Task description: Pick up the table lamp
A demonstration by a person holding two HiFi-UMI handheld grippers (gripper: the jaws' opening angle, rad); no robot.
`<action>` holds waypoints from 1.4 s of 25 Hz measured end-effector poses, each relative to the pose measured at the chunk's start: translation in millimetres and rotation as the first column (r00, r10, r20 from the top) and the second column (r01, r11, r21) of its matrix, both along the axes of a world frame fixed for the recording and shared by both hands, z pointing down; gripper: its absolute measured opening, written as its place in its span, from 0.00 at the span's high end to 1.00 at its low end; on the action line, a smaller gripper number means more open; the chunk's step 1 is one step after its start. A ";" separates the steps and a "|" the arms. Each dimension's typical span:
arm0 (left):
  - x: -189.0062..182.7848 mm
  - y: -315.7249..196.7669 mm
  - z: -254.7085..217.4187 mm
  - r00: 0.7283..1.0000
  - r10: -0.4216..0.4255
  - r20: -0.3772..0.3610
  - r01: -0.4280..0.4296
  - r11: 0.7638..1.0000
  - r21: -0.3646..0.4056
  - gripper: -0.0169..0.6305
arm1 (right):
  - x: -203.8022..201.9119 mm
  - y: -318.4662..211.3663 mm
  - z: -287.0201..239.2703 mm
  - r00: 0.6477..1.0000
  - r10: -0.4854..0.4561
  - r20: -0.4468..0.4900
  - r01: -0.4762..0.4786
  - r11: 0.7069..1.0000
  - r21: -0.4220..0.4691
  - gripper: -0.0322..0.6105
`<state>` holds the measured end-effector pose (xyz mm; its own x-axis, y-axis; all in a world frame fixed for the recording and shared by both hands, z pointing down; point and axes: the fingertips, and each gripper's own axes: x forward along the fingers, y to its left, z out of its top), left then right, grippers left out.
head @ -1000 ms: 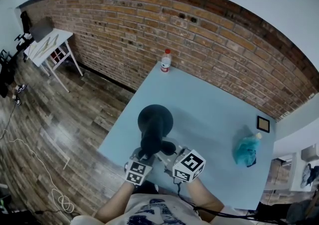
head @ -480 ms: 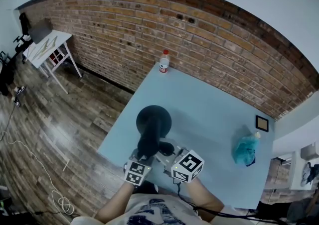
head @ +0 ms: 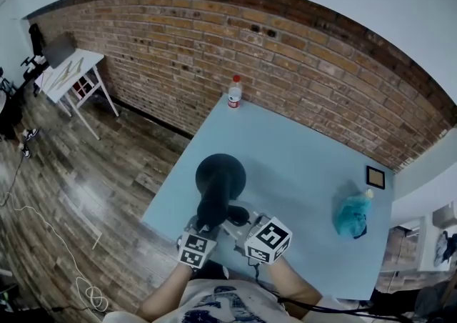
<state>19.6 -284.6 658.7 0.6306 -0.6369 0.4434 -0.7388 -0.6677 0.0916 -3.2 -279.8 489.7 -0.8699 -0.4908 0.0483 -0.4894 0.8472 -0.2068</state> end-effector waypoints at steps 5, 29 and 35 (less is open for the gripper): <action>1.2 0.1 -14.2 1.000 -0.001 0.000 0.001 0.999 0.032 0.87 | 3.6 1.6 -13.9 1.000 0.001 0.005 -0.001 1.000 0.024 0.88; 29.7 -4.1 -70.0 0.999 0.045 -0.010 -0.044 0.992 0.114 0.89 | 20.8 3.5 -66.9 1.000 0.005 -0.019 -0.003 0.992 0.128 0.89; 23.4 -9.4 -77.3 0.999 0.052 0.010 -0.053 0.990 0.133 0.91 | 16.4 -3.0 -72.2 1.000 0.000 -0.004 0.001 0.991 0.133 0.89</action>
